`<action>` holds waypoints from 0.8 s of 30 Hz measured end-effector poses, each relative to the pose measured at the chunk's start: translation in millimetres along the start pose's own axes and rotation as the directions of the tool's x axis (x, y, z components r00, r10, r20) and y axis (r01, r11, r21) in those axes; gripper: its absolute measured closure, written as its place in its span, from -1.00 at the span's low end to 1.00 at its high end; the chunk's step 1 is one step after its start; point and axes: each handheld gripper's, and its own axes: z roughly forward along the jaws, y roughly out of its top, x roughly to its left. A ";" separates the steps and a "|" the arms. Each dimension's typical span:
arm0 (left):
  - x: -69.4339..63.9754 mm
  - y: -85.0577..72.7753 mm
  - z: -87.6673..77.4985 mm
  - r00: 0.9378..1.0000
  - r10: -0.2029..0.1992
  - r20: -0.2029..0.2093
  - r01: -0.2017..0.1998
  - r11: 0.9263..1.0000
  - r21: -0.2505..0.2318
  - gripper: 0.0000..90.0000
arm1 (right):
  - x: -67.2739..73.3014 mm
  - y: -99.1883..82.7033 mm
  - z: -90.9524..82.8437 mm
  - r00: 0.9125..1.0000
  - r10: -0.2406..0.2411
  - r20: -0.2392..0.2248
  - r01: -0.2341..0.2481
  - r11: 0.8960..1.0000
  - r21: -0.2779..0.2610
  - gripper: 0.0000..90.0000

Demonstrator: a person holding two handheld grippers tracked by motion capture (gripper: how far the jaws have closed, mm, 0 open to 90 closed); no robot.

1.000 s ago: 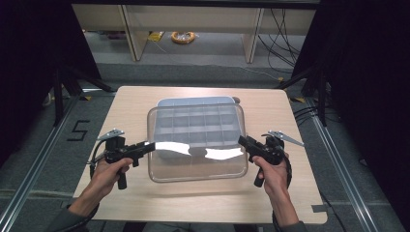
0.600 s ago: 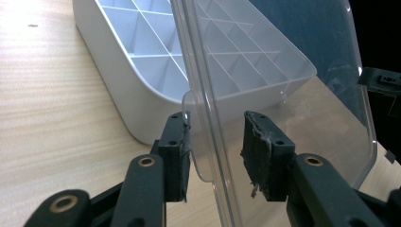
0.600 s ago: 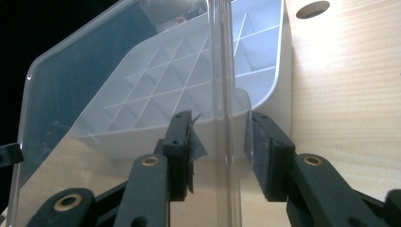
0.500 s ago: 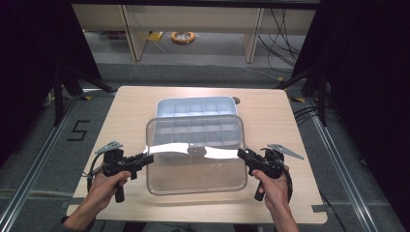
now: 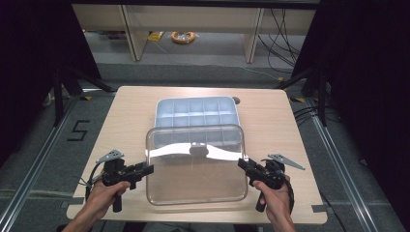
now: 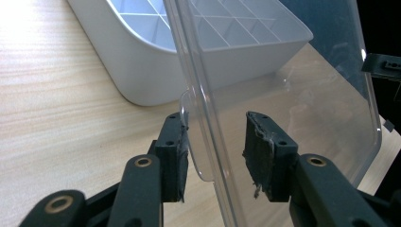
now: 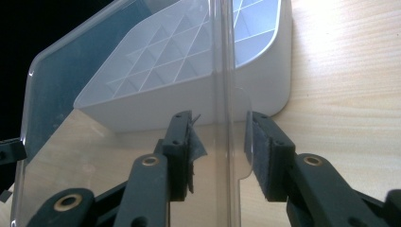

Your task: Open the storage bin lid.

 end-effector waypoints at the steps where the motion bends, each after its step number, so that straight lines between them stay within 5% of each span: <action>1: 0.0 -2.2 0.0 1.000 0.003 -0.001 -0.003 1.000 0.004 0.32 | 3.4 -1.5 -2.0 1.000 0.024 -0.006 -0.024 1.000 0.006 0.40; 3: 0.0 -8.3 0.9 1.000 0.000 -0.002 0.000 1.000 0.009 0.32 | 0.4 -4.4 -3.2 0.999 -0.040 0.002 0.040 0.999 -0.001 0.40; 9: -3.4 -24.6 2.3 1.000 0.018 -0.010 -0.017 0.998 0.064 0.28 | 2.6 -14.6 -9.3 0.997 -0.072 0.017 0.072 0.997 0.011 0.40; 11: -4.3 -27.0 1.9 1.000 0.004 0.000 -0.004 0.998 0.062 0.28 | 3.6 -17.3 -12.5 0.999 -0.034 0.007 0.034 0.999 0.017 0.40; 24: -6.0 -35.1 -0.8 1.000 -0.013 0.014 0.012 0.997 0.074 0.29 | -1.9 -37.0 -15.8 1.000 -0.012 0.015 0.011 0.998 0.063 0.38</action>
